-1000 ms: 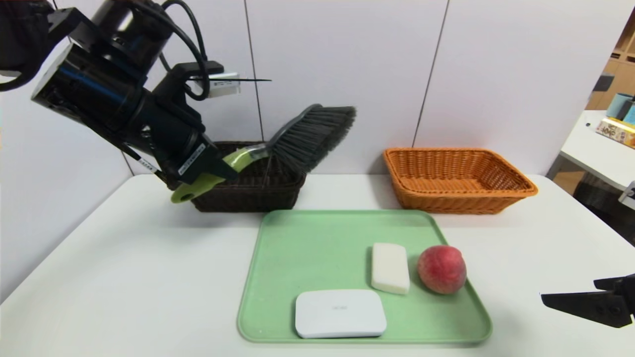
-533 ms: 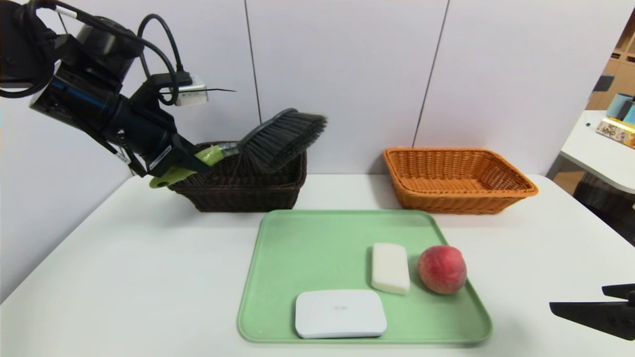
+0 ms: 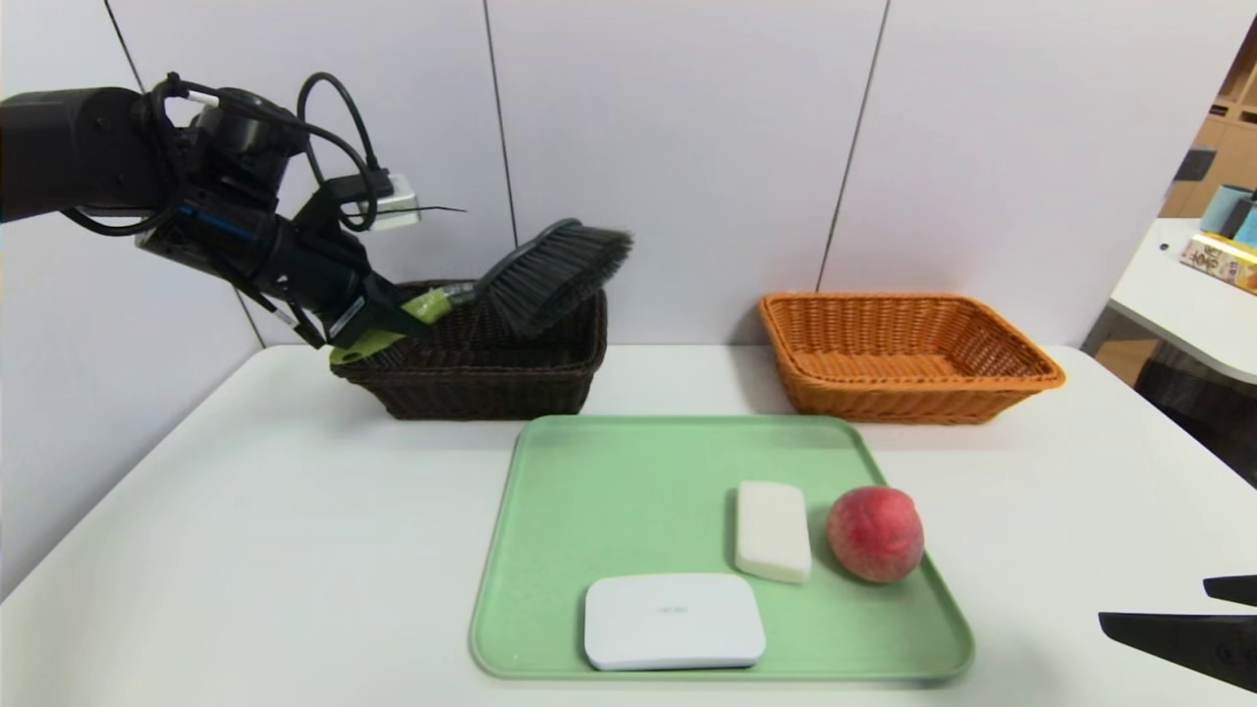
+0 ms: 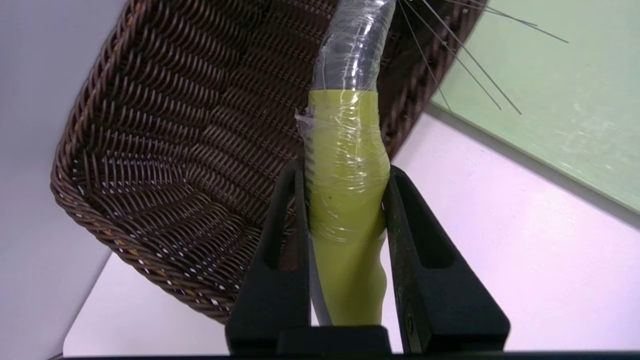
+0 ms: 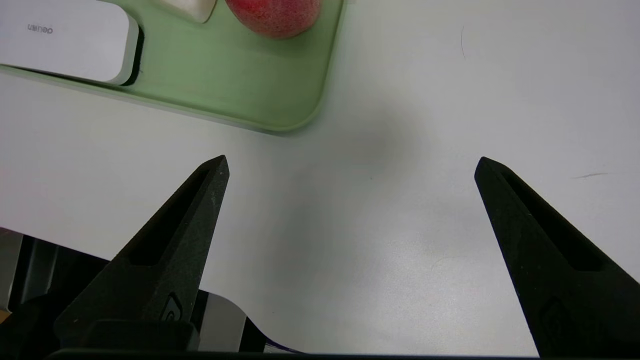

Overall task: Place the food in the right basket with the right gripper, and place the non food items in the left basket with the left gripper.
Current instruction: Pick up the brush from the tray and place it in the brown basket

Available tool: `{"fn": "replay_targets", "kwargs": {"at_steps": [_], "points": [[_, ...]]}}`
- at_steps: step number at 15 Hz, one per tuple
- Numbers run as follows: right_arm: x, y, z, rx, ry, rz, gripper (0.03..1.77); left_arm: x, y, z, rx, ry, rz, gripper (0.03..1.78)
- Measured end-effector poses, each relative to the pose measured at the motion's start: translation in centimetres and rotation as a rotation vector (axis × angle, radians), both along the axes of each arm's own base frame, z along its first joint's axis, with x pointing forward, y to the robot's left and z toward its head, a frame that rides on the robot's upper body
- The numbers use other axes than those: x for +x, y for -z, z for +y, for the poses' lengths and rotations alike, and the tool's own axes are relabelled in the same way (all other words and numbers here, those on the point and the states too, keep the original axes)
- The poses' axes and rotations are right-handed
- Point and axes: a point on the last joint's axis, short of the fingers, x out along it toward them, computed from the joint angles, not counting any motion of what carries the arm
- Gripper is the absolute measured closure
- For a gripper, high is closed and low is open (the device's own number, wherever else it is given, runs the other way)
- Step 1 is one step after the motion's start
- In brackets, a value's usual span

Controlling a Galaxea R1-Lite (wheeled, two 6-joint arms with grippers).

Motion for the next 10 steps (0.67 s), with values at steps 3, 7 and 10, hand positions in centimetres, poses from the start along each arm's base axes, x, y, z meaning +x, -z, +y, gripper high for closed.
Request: {"fn": "replay_targets", "kwargs": {"at_steps": [3,7,10], "points": [[-0.1,0.3,0.0,-0.001,-0.001,0.011,0.1,1.7,0.8,0.7,-0.009,-0.025,-0.052,1.35],[-0.1,0.6,0.0,-0.004,-0.002,0.018,0.1,2.7,1.9,1.7,-0.03,-0.032,-0.03,1.35],[-0.1,0.6,0.0,-0.003,-0.004,0.018,0.1,3.4,2.3,2.0,-0.034,-0.043,-0.057,1.35]]}}
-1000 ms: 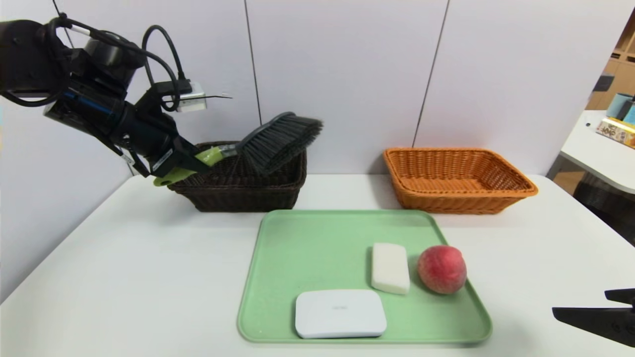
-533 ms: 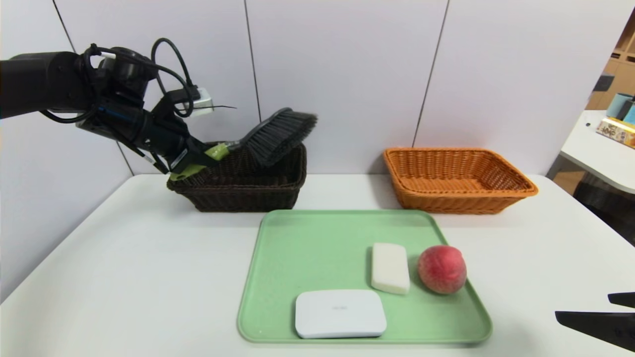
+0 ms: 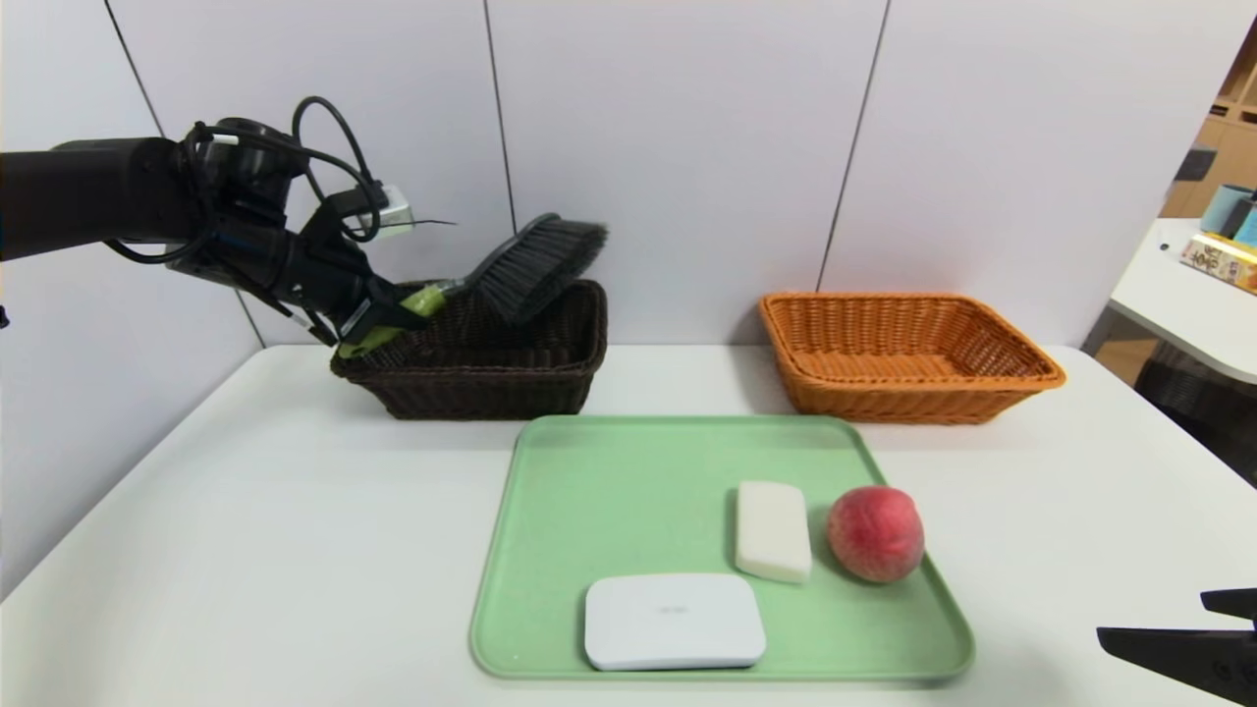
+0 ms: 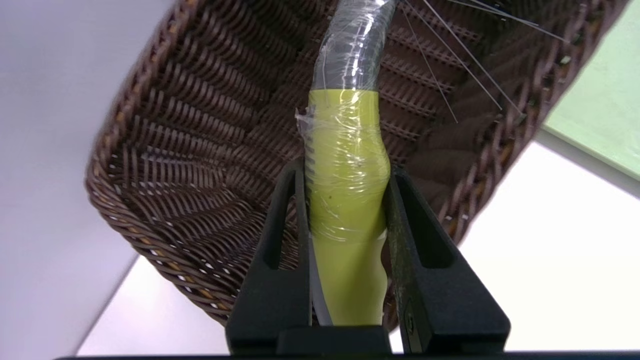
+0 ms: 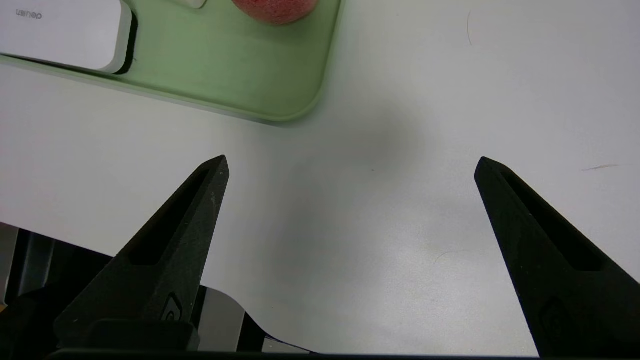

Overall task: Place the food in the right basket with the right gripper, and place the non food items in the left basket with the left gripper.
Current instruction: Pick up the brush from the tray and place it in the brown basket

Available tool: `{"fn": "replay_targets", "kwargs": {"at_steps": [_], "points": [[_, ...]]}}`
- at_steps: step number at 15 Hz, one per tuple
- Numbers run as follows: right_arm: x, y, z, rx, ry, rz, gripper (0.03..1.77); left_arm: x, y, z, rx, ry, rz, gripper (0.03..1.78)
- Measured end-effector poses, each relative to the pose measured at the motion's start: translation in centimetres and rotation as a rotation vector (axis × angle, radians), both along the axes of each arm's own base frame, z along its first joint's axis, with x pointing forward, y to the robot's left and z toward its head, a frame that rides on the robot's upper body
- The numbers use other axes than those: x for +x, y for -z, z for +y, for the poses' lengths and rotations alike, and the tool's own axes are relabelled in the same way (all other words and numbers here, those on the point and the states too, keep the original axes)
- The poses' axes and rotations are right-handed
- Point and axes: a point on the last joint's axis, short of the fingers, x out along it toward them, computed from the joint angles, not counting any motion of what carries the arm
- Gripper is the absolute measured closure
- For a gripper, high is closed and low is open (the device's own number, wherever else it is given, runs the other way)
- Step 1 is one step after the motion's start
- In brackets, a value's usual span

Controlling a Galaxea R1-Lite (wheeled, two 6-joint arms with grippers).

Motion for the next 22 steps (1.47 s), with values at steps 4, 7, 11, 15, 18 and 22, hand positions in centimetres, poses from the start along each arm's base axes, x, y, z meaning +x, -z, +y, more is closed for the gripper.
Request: {"fn": "replay_targets", "kwargs": {"at_steps": [4,7,11,15,18,22], "points": [[-0.03,0.08,0.0,-0.001,-0.001,0.004,0.1,0.61,0.29,0.22,-0.016,-0.017,-0.014,1.35],[-0.04,0.07,-0.01,-0.001,0.0,0.003,0.1,0.8,0.54,0.18,-0.016,-0.011,-0.013,1.35],[-0.06,0.07,-0.01,0.001,-0.001,0.003,0.1,1.01,0.81,0.16,-0.018,-0.002,-0.013,1.35],[-0.06,0.06,-0.01,0.001,-0.001,0.002,0.1,1.17,0.89,0.16,-0.019,-0.002,-0.019,1.09],[-0.09,0.05,-0.01,0.001,-0.001,0.001,0.1,1.17,0.89,0.16,-0.018,-0.002,-0.02,0.77],[-0.26,-0.01,-0.04,0.003,0.0,-0.004,0.1,0.87,0.35,0.21,-0.022,-0.005,-0.031,0.5]]}}
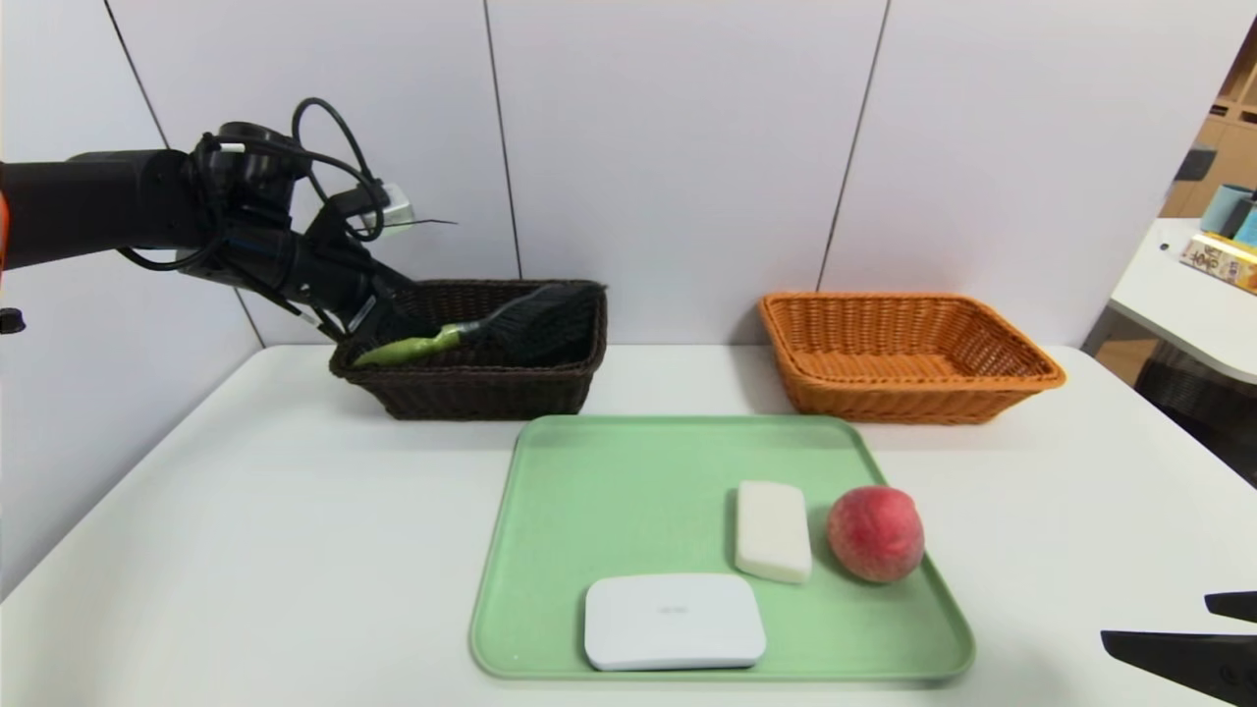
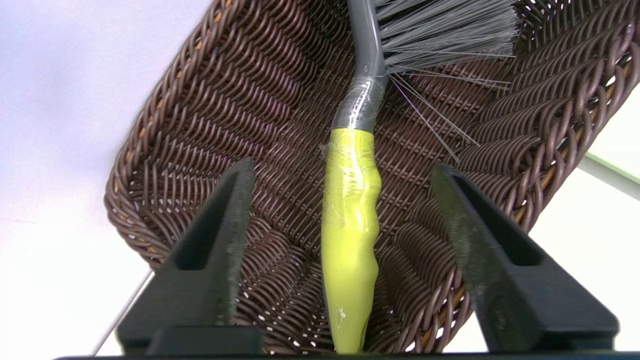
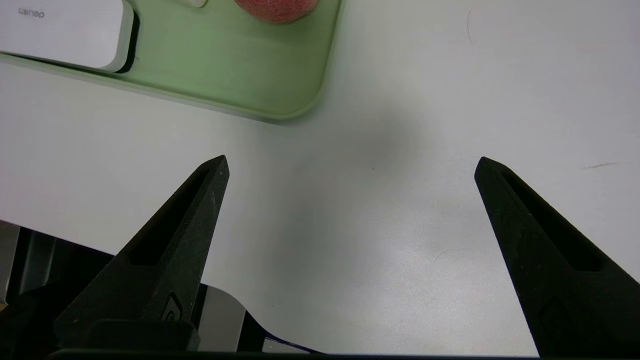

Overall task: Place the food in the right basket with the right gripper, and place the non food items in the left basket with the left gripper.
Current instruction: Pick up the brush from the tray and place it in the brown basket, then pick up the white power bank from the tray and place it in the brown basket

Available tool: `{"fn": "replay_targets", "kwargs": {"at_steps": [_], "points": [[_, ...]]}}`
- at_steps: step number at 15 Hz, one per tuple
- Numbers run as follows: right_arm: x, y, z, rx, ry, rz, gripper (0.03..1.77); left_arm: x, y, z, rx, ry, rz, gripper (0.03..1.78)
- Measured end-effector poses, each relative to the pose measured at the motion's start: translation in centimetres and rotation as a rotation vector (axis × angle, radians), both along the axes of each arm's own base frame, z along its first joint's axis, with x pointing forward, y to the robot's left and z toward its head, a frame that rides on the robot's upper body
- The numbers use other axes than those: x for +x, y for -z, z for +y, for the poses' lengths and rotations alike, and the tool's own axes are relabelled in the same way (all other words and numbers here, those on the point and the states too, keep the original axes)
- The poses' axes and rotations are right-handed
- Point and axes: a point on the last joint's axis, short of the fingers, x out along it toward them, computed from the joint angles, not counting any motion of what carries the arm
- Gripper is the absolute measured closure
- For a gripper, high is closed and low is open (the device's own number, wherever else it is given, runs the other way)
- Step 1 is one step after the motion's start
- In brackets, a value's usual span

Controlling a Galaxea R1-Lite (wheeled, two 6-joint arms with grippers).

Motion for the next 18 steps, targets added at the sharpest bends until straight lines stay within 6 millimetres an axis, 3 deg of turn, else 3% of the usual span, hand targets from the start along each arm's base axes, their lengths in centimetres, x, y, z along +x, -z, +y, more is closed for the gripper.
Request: {"fn": "replay_targets", "kwargs": {"at_steps": [5,11,14,18], "points": [[-0.1,0.1,0.0,-0.004,0.007,-0.004,0.1,-2.2,-3.3,-0.9,-0.102,-0.057,0.0,0.32],[0.0,-0.3,-0.3,-0.002,0.033,-0.023,0.1,-8.2,-7.8,-6.0,-0.429,-0.18,0.189,0.2],[-0.3,-0.6,-0.5,0.0,0.05,-0.04,0.1,-11.3,-8.3,-7.3,-0.459,-0.23,0.241,0.17],[-0.6,-0.9,-0.6,0.004,0.055,-0.061,0.1,-15.6,-6.8,-9.0,-0.441,-0.201,0.336,0.15]]}}
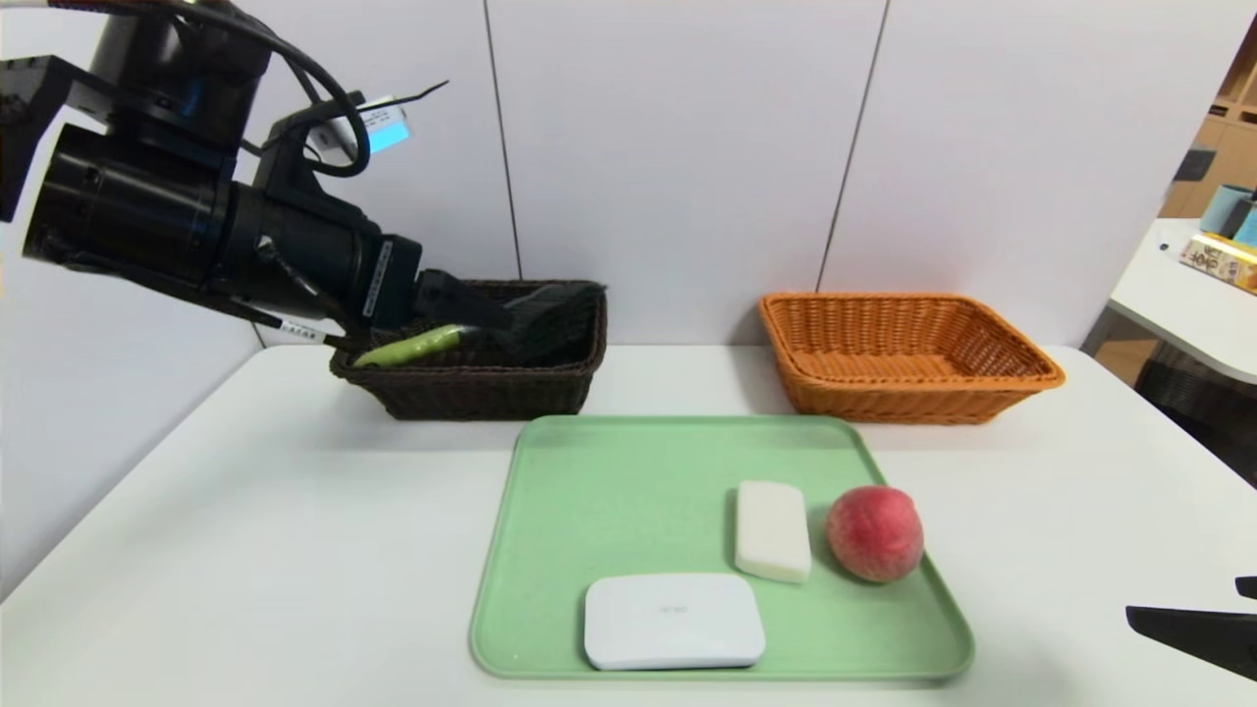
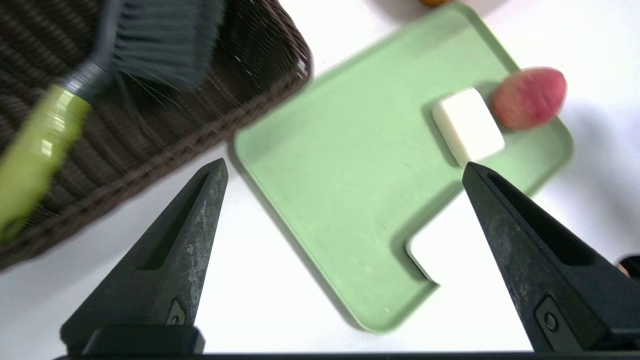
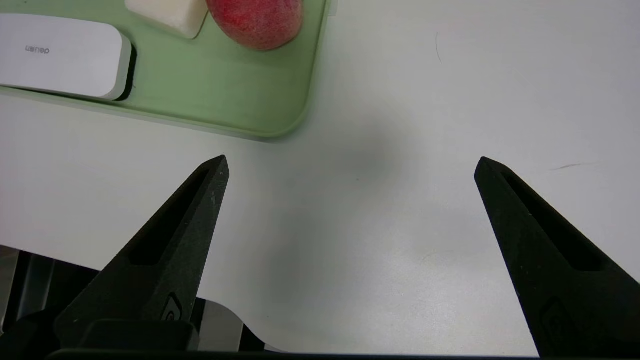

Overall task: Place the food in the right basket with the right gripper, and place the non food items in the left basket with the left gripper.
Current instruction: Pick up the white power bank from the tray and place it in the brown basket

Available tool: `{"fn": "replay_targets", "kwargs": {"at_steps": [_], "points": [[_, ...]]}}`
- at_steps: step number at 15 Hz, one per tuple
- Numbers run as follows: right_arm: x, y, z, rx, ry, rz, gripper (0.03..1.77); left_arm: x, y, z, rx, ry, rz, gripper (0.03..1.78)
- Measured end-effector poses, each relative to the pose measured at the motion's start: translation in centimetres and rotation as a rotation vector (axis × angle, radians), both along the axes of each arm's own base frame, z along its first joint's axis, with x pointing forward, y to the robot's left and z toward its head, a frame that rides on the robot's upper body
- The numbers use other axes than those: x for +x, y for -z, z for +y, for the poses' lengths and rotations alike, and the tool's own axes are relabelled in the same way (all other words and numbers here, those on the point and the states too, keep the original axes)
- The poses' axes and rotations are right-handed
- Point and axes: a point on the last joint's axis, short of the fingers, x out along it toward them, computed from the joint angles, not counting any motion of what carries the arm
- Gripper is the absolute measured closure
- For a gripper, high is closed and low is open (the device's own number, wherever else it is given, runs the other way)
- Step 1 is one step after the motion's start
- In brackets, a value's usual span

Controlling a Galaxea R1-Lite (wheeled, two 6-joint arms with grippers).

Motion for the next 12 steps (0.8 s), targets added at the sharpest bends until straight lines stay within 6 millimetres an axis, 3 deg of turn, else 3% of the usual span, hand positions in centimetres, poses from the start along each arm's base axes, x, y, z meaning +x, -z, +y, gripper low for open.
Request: {"fn": "replay_targets", "kwargs": {"at_steps": [7,12], "points": [[-0.1,-0.3,0.0,0.001,-0.002,-0.013,0.1,-6.0,2.8,-4.4,0.067,0.304,-0.004,0.13],[-0.1,-0.5,0.0,0.002,-0.004,-0.02,0.1,-7.0,5.4,-8.5,0.19,0.516,-0.02,0.12]]}}
